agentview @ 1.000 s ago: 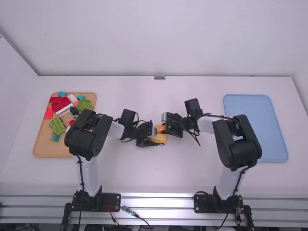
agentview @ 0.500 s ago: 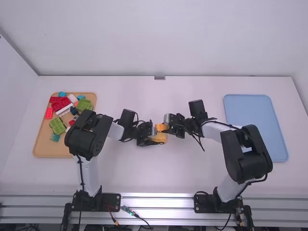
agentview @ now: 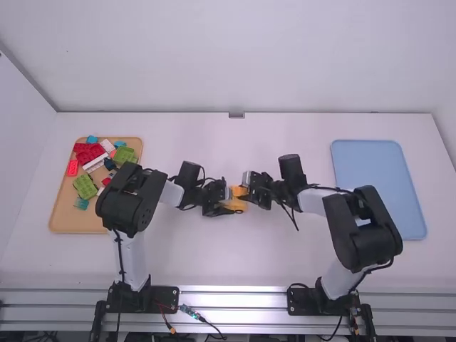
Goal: Assemble lego blocks to make yellow taxi
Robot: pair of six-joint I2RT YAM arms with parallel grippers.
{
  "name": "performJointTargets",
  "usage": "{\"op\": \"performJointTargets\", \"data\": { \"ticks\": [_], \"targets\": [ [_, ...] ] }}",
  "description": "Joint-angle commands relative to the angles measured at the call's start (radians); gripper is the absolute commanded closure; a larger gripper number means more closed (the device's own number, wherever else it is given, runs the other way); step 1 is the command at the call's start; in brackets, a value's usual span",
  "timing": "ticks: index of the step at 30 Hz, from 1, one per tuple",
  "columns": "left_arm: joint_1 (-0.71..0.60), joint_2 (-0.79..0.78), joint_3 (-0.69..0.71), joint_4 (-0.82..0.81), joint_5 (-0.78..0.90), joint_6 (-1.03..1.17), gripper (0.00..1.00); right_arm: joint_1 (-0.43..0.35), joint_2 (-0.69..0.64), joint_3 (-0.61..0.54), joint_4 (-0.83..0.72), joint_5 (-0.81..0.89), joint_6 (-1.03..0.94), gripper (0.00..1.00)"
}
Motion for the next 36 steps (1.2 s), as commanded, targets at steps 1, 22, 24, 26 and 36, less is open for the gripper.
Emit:
{"op": "performJointTargets", "data": {
  "ticks": [1,22,24,26,36],
  "targets": [
    [-0.004,0.039,-0.014,-0.012,-0.106,0.022,0.98,0.018,0.054,0.003,0.016,0.016,0.041,1.0],
    [-0.004,0.039,-0.005,-0.031,-0.106,0.022,0.98,0.054,0.121,0.046,-0.009,0.019,0.035,1.0],
    [-0.004,0.039,-0.005,-0.03,-0.106,0.022,0.98,0.057,0.121,0.045,-0.008,0.026,0.035,1.0],
    [-0.004,0.039,-0.006,-0.031,-0.106,0.022,0.98,0.056,0.121,0.043,-0.009,0.026,0.018,1.0],
    [-0.004,0.039,-0.006,-0.034,-0.106,0.022,0.98,0.056,0.121,0.039,-0.009,0.039,0.0,1.0]
  ]
}}
